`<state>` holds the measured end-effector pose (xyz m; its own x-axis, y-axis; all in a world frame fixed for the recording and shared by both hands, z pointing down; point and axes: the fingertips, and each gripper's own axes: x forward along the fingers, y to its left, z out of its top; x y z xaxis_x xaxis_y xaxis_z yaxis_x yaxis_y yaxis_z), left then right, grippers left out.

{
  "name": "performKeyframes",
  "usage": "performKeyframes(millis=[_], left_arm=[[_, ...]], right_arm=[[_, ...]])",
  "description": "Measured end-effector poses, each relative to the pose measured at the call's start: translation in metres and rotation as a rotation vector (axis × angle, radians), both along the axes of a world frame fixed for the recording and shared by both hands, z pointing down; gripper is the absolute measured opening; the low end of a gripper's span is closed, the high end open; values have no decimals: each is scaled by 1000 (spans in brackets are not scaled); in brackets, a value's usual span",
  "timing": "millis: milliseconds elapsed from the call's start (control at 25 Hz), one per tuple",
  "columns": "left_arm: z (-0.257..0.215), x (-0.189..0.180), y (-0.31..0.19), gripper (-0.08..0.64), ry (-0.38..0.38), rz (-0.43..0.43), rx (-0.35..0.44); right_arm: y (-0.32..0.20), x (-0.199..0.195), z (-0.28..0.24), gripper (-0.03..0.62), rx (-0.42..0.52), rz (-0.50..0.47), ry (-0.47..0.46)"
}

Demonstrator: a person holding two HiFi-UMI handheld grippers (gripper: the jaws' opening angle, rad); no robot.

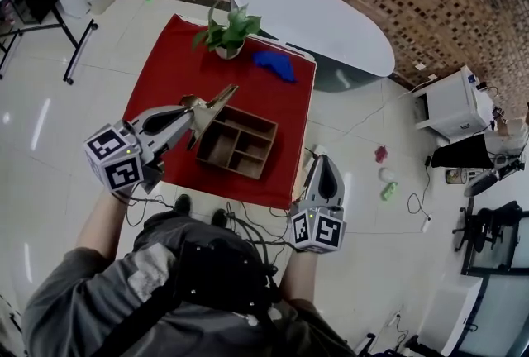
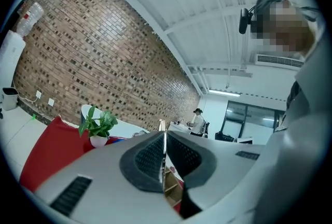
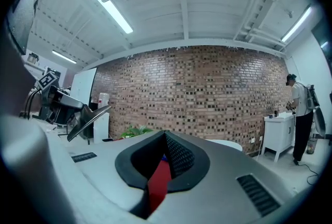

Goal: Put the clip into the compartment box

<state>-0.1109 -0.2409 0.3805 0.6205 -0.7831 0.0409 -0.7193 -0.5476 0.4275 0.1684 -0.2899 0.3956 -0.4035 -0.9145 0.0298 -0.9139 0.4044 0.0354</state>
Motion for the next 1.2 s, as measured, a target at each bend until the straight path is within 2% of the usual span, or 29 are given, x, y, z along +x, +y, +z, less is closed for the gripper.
performKeyframes(millis=[240,440,640,960,1200], left_arm=[[2,25,-4,32,-19,19,5],[23,40,-16,32,-37,-16,30],[61,54,-28,32,-113,-48,71],[143,75,-29,32,-235,8,39],[168,75,-26,35,-223,3,-7]], right_arm=[[-2,21,2,18,3,5,-8],[-5,29,3,18,-2,3,-8],[-10,40,6,18,-17,12,-3],[-15,58,20,18,-35,30,2],[-14,61,28,18,-43,28,-2]])
